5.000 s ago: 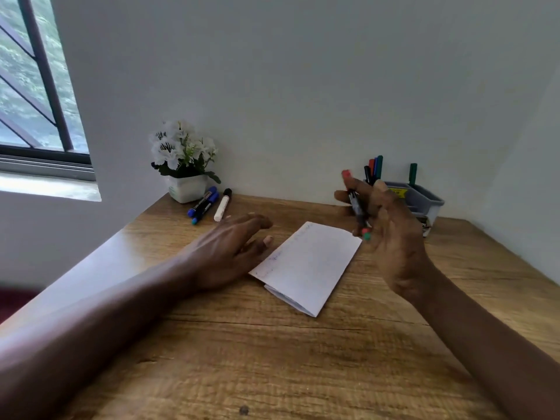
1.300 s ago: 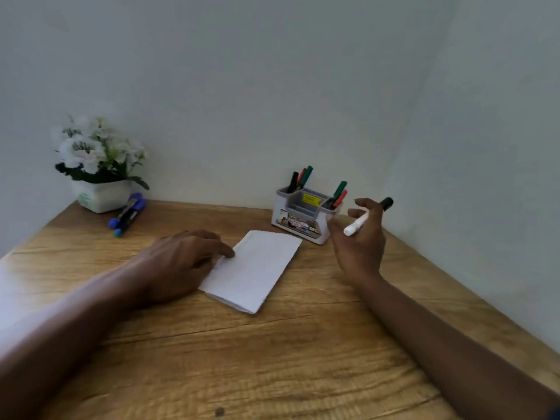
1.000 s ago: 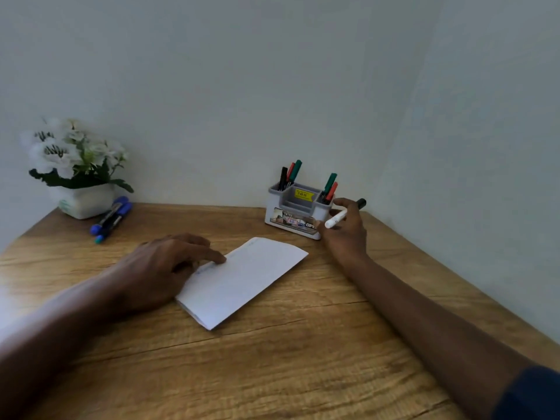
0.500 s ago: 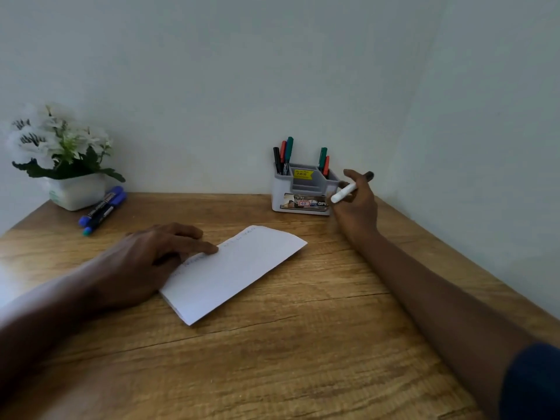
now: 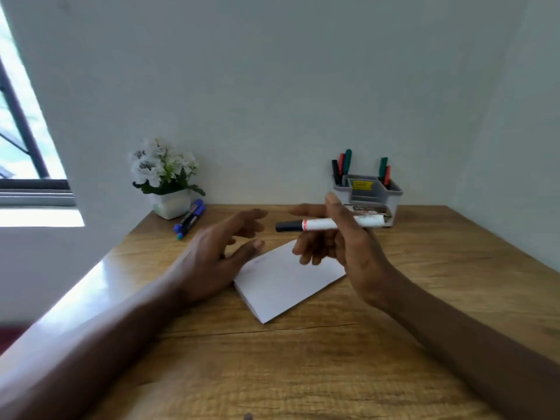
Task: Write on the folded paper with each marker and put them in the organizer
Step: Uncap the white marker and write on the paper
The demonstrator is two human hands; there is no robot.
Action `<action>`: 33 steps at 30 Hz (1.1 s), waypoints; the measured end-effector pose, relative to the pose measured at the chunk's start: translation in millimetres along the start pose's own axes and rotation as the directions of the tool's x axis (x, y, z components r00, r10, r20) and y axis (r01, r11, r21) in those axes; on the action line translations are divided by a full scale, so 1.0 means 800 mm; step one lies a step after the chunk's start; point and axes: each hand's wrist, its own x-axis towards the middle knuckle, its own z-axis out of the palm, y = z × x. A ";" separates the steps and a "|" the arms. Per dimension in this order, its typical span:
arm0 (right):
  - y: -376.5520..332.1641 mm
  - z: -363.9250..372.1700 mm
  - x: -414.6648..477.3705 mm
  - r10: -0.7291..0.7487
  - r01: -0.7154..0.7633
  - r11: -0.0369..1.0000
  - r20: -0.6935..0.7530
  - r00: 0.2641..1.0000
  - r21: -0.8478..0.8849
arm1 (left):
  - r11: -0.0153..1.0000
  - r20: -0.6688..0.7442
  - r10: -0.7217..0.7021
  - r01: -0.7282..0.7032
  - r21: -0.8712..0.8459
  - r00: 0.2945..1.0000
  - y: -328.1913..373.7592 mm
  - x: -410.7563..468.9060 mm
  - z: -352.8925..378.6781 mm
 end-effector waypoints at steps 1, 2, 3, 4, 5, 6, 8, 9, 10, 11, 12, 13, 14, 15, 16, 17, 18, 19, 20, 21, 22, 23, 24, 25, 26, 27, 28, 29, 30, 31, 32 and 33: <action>0.003 0.002 0.000 0.032 -0.032 0.999 0.015 0.999 0.020 | 1.000 -0.007 0.013 -0.013 -0.023 1.000 0.004 -0.001 -0.001; 0.005 0.001 0.000 0.057 -0.057 0.998 0.020 0.998 0.018 | 0.999 -0.012 0.026 -0.027 -0.041 1.000 0.008 -0.002 -0.001; 0.008 0.001 0.000 0.077 -0.077 0.997 0.023 0.997 0.005 | 0.998 -0.015 0.037 -0.038 -0.058 0.999 0.012 -0.002 -0.001; 0.009 0.001 0.000 0.092 -0.092 0.996 0.023 0.995 0.001 | 0.996 -0.016 0.049 -0.050 -0.080 0.999 0.015 -0.003 0.000; 0.010 0.000 0.000 0.100 -0.101 0.995 0.022 0.995 0.005 | 0.992 -0.014 0.060 -0.061 -0.106 0.998 0.018 -0.003 0.002; 0.011 0.000 0.000 0.104 -0.104 0.994 0.024 0.994 0.018 | 0.988 -0.010 0.074 -0.074 -0.133 0.997 0.021 -0.004 0.005; 0.011 0.000 -0.001 0.096 -0.098 0.994 0.047 0.994 0.051 | 0.976 -0.010 0.104 -0.104 -0.190 0.995 0.025 -0.004 0.010; 0.011 0.001 -0.002 0.095 -0.098 0.994 0.060 0.994 0.052 | 0.969 -0.019 0.109 -0.111 -0.220 0.994 0.025 -0.004 0.012; 0.011 0.002 -0.004 0.101 -0.103 0.994 0.070 0.992 0.023 | 0.962 -0.032 0.106 -0.110 -0.249 0.994 0.026 -0.004 0.013; 0.011 0.004 -0.006 0.111 -0.108 0.993 0.077 0.991 -0.042 | 0.956 -0.047 0.097 -0.106 -0.273 0.994 0.025 -0.004 0.014; 0.011 0.006 -0.008 0.123 -0.112 0.986 0.084 0.989 -0.120 | 0.951 -0.057 0.087 -0.099 -0.292 0.995 0.025 -0.004 0.014; 0.011 0.007 -0.010 0.132 -0.116 0.976 0.080 0.988 -0.185 | 0.946 -0.056 0.077 -0.090 -0.310 0.995 0.025 -0.004 0.014; 0.010 0.009 -0.011 0.141 -0.124 0.968 0.063 0.988 -0.220 | 0.942 -0.048 0.070 -0.082 -0.326 0.996 0.025 -0.004 0.015; 0.010 0.010 -0.012 0.142 -0.129 0.965 0.042 0.989 -0.227 | 0.939 -0.039 0.071 -0.080 -0.335 0.997 0.026 -0.005 0.015; 0.010 0.010 -0.012 0.135 -0.127 0.971 0.023 0.991 -0.203 | 0.936 -0.032 0.079 -0.085 -0.341 0.996 0.027 -0.005 0.015; 0.010 0.011 -0.011 0.122 -0.119 0.981 0.011 0.992 -0.152 | 0.932 -0.026 0.087 -0.091 -0.350 0.996 0.028 -0.004 0.015; 0.010 0.012 -0.010 0.112 -0.111 0.990 0.009 0.994 -0.084 | 0.926 -0.015 0.086 -0.085 -0.369 0.996 0.030 -0.004 0.015; 0.010 0.013 -0.010 0.108 -0.108 0.994 0.007 0.994 -0.019 | 0.915 0.003 0.074 -0.067 -0.398 0.997 0.031 -0.004 0.015; 0.010 0.014 -0.009 0.115 -0.115 0.993 0.006 0.993 0.036 | 0.899 0.026 0.058 -0.041 -0.436 0.998 0.033 -0.004 0.015; 0.010 0.015 -0.008 0.129 -0.129 0.989 0.007 0.992 0.076 | 0.879 0.054 0.042 -0.011 -0.477 0.998 0.034 -0.004 0.013; 0.010 0.014 -0.008 0.147 -0.148 0.984 0.014 0.989 0.104 | 0.856 0.085 0.026 0.022 -0.517 0.996 0.035 -0.003 0.012; 0.011 0.013 -0.007 0.164 -0.166 0.979 0.024 0.986 0.118 | 0.828 0.119 0.012 0.057 -0.558 0.993 0.035 -0.004 0.010; 0.011 0.012 -0.007 0.178 -0.181 0.975 0.038 0.983 0.126 | 0.798 0.152 0.003 0.089 -0.596 0.988 0.036 -0.004 0.008; 0.010 0.011 -0.007 0.180 -0.185 0.974 0.055 0.982 0.127 | 0.768 0.183 0.001 0.117 -0.630 0.983 0.036 -0.005 0.005; 0.008 0.010 -0.007 0.173 -0.181 0.975 0.073 0.982 0.130 | 0.743 0.209 0.003 0.138 -0.655 0.978 0.036 -0.005 0.003; 0.007 0.010 -0.007 0.160 -0.171 0.976 0.087 0.983 0.133 | 0.723 0.232 0.004 0.158 -0.673 0.973 0.036 -0.006 0.001; 0.007 0.011 -0.007 0.154 -0.167 0.977 0.098 0.983 0.134 | 0.704 0.251 0.003 0.176 -0.688 0.968 0.036 -0.006 -0.001; 0.006 0.011 -0.007 0.152 -0.165 0.977 0.104 0.983 0.134 | 0.686 0.269 0.003 0.194 -0.702 0.963 0.036 -0.006 -0.002; 0.005 0.012 -0.007 0.153 -0.168 0.976 0.109 0.982 0.137 | 0.669 0.285 0.005 0.209 -0.714 0.959 0.036 -0.006 -0.004; 0.004 0.012 -0.007 0.155 -0.172 0.975 0.116 0.981 0.145 | 0.653 0.299 0.007 0.222 -0.724 0.954 0.036 -0.005 -0.006; 0.003 0.011 -0.007 0.160 -0.178 0.971 0.125 0.979 0.158 | 0.641 0.313 0.009 0.235 -0.730 0.950 0.035 -0.005 -0.008; 0.002 0.010 -0.007 0.161 -0.183 0.968 0.136 0.978 0.170 | 0.633 0.328 0.007 0.250 -0.733 0.945 0.033 -0.005 -0.010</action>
